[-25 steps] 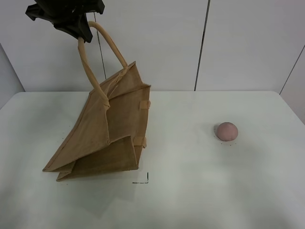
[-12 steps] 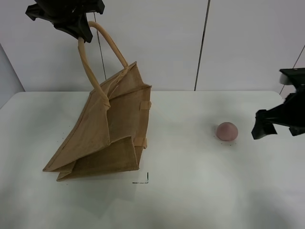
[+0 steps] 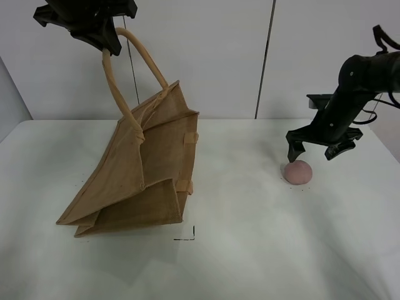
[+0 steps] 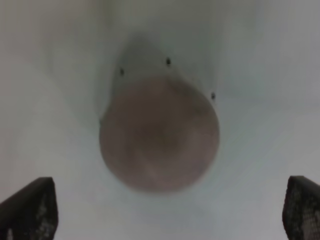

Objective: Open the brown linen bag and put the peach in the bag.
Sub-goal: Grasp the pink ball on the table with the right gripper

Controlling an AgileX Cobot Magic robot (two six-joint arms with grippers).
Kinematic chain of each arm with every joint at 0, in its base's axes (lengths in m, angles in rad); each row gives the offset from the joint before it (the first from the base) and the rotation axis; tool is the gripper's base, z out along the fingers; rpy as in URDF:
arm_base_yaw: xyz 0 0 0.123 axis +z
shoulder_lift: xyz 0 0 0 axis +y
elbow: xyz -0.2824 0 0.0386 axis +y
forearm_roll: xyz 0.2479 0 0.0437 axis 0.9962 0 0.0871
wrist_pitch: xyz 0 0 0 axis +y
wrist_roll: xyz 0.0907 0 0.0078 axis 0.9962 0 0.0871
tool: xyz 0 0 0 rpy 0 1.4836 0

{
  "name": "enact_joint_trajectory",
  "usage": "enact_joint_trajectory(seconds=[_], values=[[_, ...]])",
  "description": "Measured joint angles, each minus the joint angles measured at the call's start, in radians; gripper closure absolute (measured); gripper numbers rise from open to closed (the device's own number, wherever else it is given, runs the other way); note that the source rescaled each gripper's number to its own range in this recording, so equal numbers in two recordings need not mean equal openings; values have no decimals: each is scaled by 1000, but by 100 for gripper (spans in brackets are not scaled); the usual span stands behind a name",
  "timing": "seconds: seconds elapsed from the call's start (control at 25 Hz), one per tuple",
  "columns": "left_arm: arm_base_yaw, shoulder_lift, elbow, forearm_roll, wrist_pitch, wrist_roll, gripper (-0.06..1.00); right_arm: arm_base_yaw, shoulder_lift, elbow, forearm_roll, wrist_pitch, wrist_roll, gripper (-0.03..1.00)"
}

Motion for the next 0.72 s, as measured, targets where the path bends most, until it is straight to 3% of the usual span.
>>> enact_joint_trajectory(seconds=[0.52,0.6,0.72], values=[[0,0,0,0,-1,0,94,0,155,-12,7,-74,-10,0],[0,0,0,0,-1,0,94,0,158,-12,11,-74,-10,11],[0,0,0,0,-1,0,94,0,159,-12,16,-74,-10,48]])
